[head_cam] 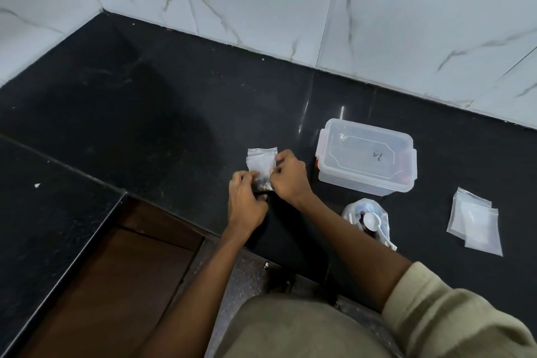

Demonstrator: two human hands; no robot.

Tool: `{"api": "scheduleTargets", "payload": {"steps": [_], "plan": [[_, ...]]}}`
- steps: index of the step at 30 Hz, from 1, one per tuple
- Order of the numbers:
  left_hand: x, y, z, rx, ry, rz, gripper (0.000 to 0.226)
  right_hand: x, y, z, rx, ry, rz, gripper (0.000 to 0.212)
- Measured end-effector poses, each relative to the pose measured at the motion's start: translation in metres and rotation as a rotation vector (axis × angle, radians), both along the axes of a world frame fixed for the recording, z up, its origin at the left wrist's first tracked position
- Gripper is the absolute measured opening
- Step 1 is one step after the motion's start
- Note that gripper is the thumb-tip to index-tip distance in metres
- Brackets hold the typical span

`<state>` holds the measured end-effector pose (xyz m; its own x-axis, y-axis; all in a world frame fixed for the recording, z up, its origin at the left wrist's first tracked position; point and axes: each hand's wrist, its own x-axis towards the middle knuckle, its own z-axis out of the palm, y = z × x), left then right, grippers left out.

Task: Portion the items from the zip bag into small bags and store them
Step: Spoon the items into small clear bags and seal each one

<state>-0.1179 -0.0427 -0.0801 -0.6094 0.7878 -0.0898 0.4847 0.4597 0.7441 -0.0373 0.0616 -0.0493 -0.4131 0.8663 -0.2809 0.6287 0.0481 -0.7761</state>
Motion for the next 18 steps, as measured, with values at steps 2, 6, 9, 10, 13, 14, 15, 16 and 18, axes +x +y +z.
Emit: {"api": "scheduleTargets", "payload": {"steps": [2,6,9,10,13,14,15,16,18], "plan": [[0.001,0.003,0.001,-0.022,0.022,-0.01,0.055,0.007,-0.007,0.003,0.021,-0.006,0.029,0.038],[0.011,0.006,0.008,-0.019,0.047,0.015,0.057,0.028,-0.02,0.013,0.088,0.005,0.1,0.041],[0.03,0.003,0.019,0.064,0.113,0.032,0.051,0.053,-0.029,0.015,0.206,0.03,0.132,0.032],[0.039,0.002,0.021,0.105,0.124,0.014,0.048,0.063,-0.032,0.016,0.252,0.052,0.129,0.03],[0.066,0.002,0.025,0.205,0.095,-0.09,0.041,0.097,-0.038,0.019,0.342,0.088,0.093,0.021],[0.078,0.003,0.025,0.237,0.083,-0.144,0.038,0.112,-0.038,0.022,0.365,0.083,0.074,0.018],[0.087,0.003,0.026,0.265,0.072,-0.196,0.036,0.125,-0.038,0.025,0.397,0.07,0.056,0.016],[0.096,0.004,0.027,0.29,0.064,-0.243,0.034,0.138,-0.038,0.029,0.445,0.051,0.034,0.015],[0.117,0.007,0.027,0.331,0.057,-0.321,0.03,0.169,-0.035,0.032,0.571,0.048,-0.037,0.015]]}}
